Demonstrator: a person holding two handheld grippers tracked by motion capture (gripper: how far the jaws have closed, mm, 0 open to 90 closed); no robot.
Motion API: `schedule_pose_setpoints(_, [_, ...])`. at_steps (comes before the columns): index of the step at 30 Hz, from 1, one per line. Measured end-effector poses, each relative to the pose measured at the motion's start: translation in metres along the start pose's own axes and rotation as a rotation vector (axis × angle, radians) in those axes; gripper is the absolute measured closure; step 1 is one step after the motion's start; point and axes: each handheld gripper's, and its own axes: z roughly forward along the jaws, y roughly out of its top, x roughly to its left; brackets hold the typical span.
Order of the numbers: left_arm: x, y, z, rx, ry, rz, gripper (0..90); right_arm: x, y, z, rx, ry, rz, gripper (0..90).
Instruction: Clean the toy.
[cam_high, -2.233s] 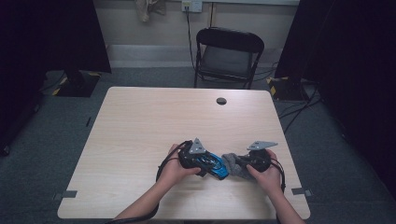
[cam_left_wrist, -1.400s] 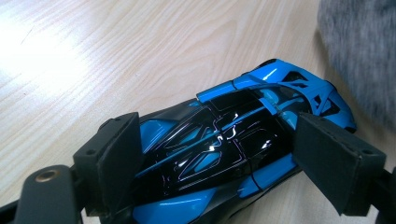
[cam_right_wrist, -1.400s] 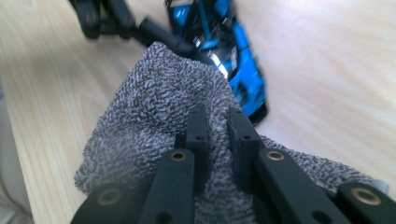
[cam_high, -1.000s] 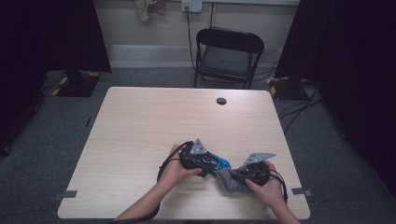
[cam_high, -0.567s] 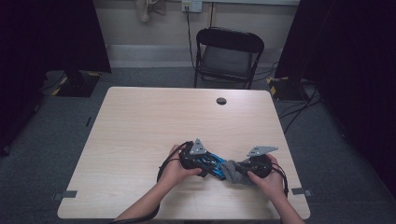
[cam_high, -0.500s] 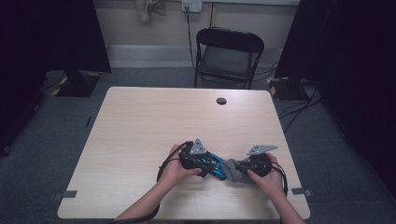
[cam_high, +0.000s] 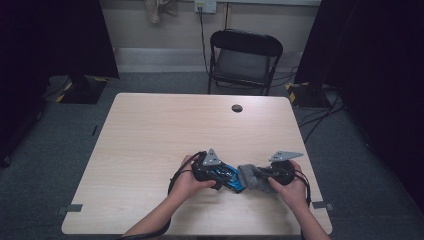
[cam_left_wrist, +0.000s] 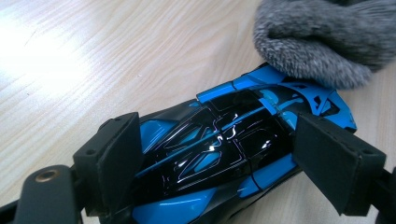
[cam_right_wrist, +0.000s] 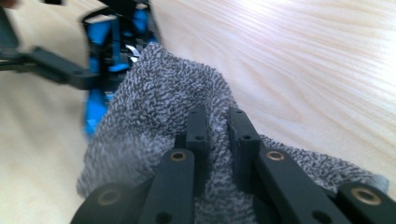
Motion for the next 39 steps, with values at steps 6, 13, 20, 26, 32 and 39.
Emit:
schedule_pose_setpoints(6, [-0.001,0.0,0.0,-0.001,-0.001,0.001,15.9,0.021,-0.008,-0.01,0.003,0.08,-0.031,81.6])
schedule_pose_setpoints(13, [-0.001,0.0,0.0,0.002,0.002,0.001,15.8,0.031,-0.018,0.005,0.038,0.111,-0.029,81.5])
schedule_pose_setpoints(20, [0.0,0.0,0.0,0.001,0.002,0.001,15.8,0.023,-0.015,0.007,0.038,0.092,-0.018,81.5])
schedule_pose_setpoints(26, [-0.001,0.0,0.0,0.0,0.003,0.0,15.8,0.016,-0.014,0.008,0.034,0.054,-0.012,81.5])
schedule_pose_setpoints(32, [0.0,0.0,-0.001,0.003,0.005,0.003,15.8,0.011,-0.009,0.012,0.032,0.024,-0.006,81.5])
schedule_pose_setpoints(39, [0.0,0.0,0.0,0.001,0.003,0.001,15.8,0.001,-0.003,0.015,0.023,-0.009,0.018,81.5])
